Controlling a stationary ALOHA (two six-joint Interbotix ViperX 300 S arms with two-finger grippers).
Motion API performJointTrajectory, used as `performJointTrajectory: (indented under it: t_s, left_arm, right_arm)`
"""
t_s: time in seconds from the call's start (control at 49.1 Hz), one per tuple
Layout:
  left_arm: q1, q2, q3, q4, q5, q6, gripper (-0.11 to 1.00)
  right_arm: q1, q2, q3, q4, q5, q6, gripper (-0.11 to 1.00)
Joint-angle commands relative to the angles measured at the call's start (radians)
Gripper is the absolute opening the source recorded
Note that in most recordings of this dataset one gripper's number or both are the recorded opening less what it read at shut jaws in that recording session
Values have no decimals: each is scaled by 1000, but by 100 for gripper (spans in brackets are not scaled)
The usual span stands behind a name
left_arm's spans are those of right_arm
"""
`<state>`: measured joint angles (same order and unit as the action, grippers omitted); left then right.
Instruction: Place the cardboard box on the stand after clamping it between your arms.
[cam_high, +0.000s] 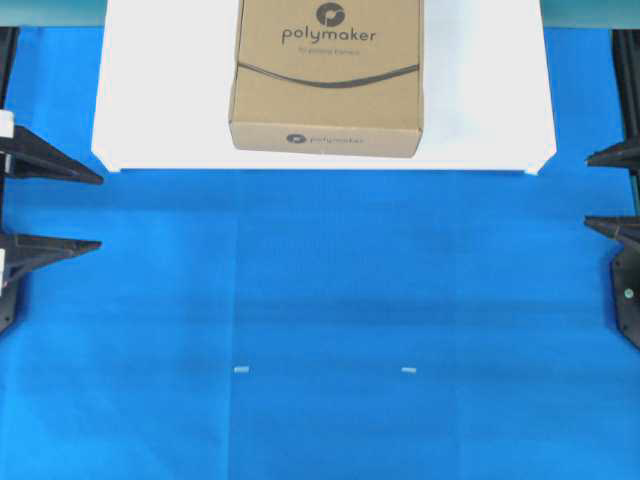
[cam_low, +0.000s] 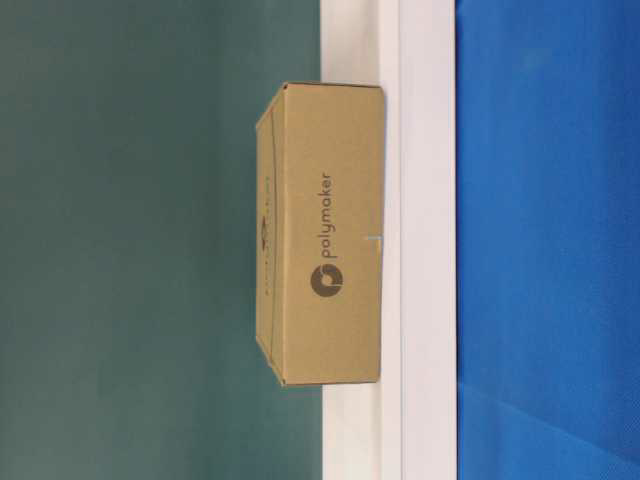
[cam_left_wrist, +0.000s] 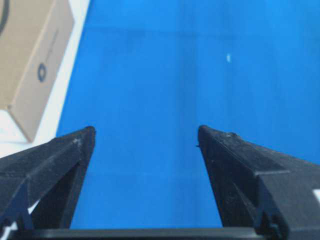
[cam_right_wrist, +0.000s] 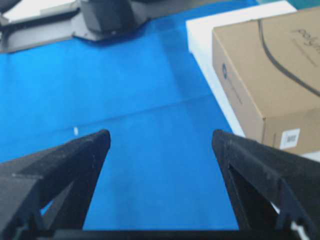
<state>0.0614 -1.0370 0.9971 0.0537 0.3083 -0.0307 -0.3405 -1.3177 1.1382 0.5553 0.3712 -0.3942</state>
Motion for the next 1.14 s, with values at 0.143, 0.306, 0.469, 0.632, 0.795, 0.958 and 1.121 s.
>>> performJointTrajectory:
  t_s: [0.143, 0.306, 0.469, 0.632, 0.795, 0.958, 1.121]
  left_arm:
    - [-2, 5, 2, 0, -104, -5, 80]
    - [-2, 2, 31, 0, -132, -6, 79]
    - [-2, 6, 57, 0, -137, -35, 80]
    - [-2, -2, 63, 0, -141, -55, 80]
    - [-2, -6, 64, 0, -140, -46, 80]
    - [0, -2, 66, 0, -140, -41, 80]
    - [-2, 0, 66, 0, -140, -40, 80]
  right_arm:
    - [3, 6, -3, 2, -14, 12, 96]
    - [3, 5, 18, 2, -37, 20, 96]
    - [3, 3, 34, 2, -55, 41, 96]
    - [3, 3, 44, 2, -78, 63, 96]
    - [3, 3, 51, 2, -92, 61, 96]
    - [3, 0, 54, 0, -133, 55, 96]
    - [3, 2, 69, -2, -137, 60, 96]
